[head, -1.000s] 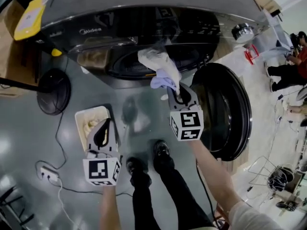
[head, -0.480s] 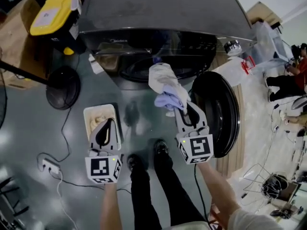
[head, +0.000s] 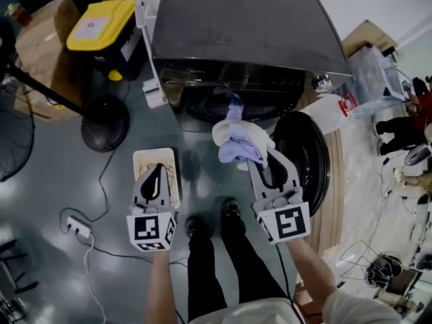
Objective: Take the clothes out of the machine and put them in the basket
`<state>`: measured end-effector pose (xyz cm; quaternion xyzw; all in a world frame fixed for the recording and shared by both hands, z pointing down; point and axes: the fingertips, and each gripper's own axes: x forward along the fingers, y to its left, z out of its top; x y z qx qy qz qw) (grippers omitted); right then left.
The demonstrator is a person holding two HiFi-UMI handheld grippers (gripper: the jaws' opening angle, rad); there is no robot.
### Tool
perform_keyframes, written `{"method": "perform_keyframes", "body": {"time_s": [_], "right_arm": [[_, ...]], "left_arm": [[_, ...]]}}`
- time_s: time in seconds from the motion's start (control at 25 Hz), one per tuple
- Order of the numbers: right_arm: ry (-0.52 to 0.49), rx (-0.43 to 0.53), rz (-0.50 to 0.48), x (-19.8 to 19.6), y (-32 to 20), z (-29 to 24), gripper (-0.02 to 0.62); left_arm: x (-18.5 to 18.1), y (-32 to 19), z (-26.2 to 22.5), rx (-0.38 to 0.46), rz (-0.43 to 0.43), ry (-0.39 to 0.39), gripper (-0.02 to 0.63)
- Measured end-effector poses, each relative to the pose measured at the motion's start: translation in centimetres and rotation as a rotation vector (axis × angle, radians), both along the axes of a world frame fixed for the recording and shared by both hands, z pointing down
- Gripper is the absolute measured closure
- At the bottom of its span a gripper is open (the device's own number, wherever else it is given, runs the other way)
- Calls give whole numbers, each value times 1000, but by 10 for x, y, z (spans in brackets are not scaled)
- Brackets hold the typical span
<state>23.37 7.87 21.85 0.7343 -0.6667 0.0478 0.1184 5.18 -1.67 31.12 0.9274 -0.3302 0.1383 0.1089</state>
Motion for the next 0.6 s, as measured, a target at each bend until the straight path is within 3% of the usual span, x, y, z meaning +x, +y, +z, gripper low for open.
{"method": "perform_keyframes", "body": {"time_s": [0.28, 0.6], "right_arm": [[4, 29, -147, -53, -5, -69, 485], [-53, 49, -376, -164, -33, -93, 486]], "left_arm": [[-40, -1, -52, 9, -103, 3, 588], [-133, -7, -78, 35, -264, -3, 588]]}}
